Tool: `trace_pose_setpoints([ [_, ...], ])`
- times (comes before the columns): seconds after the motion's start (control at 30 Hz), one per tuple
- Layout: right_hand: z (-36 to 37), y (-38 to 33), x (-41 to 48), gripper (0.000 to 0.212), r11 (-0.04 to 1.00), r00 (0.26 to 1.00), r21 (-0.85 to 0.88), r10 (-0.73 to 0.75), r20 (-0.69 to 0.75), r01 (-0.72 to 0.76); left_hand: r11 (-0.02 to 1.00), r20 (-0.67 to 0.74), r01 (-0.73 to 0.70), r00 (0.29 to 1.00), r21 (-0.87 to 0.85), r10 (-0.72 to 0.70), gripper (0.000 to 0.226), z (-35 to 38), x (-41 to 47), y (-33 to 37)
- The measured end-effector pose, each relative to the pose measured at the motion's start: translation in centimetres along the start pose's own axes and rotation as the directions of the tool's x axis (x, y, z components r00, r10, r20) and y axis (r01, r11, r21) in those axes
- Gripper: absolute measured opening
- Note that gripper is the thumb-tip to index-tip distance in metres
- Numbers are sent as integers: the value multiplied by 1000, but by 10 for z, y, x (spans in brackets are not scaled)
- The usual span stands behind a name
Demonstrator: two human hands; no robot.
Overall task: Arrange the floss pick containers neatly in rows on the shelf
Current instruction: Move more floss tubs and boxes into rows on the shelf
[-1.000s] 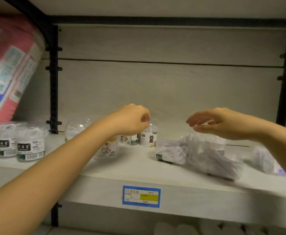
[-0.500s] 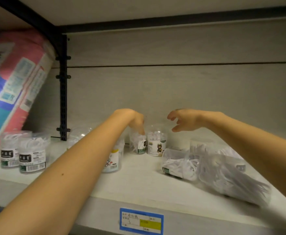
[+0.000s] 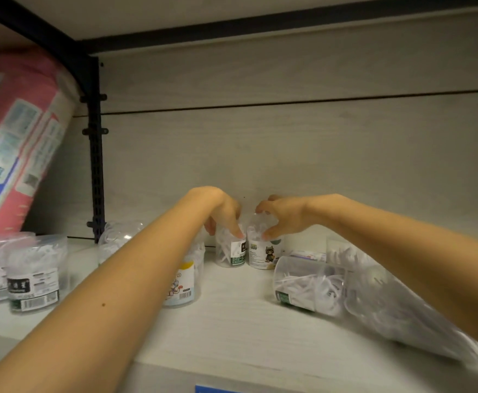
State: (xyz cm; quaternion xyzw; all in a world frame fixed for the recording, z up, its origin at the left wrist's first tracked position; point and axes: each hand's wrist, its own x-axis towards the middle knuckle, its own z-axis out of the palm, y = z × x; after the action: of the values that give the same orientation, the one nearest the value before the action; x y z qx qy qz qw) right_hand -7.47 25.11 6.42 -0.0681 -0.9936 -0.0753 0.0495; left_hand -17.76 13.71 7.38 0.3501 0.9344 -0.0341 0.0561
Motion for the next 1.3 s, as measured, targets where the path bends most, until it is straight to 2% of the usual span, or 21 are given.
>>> trace_pose_setpoints([
  [0.23,2,-6,-1,72,998,1000,63,24,-7,-23,978,-64,-100,994,-181,89,64,-10,-20,-2],
  [0.3,0,-6,-5,72,994,1000,102,27,-13,-25,957,-136,-162,982,-241,132,60,-18,-34,-5],
  [0.4,-9,-5,-14,72,985,994,169,47,-98,-30,904,-287,-277,940,-325,185,55,-33,-61,-11],
  [0.5,-30,-5,-34,72,949,981,312,98,-169,-41,801,-405,-394,890,-451,210,49,-47,-97,-18],
  [0.57,-47,-4,-53,69,874,971,485,133,-196,-22,730,-473,-461,855,-504,214,47,-51,-121,-20],
  [0.63,-63,-3,-76,67,814,953,581,157,-259,24,674,-555,-517,811,-528,187,46,-48,-142,-22],
  [0.7,-73,-4,-103,63,769,933,635,171,-316,74,589,-621,-566,772,-576,134,48,-39,-161,-22],
  [0.77,-78,-8,-131,60,722,928,682,169,-334,114,453,-636,-608,764,-652,110,53,-24,-178,-22],
  [0.83,-76,-16,-161,61,703,930,697,143,-338,145,327,-631,-641,761,-695,150,52,-5,-194,-19],
  [0.97,-63,-31,-209,76,687,939,709,117,-323,158,154,-645,-680,731,-717,225,55,32,-221,-9],
  [1.03,-55,-36,-224,73,680,946,714,96,-310,165,72,-647,-676,727,-734,230,51,49,-232,-3],
  [1.17,-43,-49,-244,71,695,955,703,79,-284,152,-6,-653,-668,725,-744,220,48,75,-247,7],
  [1.3,-36,-59,-253,74,720,943,676,92,-320,159,22,-663,-678,724,-735,188,53,91,-262,7],
])
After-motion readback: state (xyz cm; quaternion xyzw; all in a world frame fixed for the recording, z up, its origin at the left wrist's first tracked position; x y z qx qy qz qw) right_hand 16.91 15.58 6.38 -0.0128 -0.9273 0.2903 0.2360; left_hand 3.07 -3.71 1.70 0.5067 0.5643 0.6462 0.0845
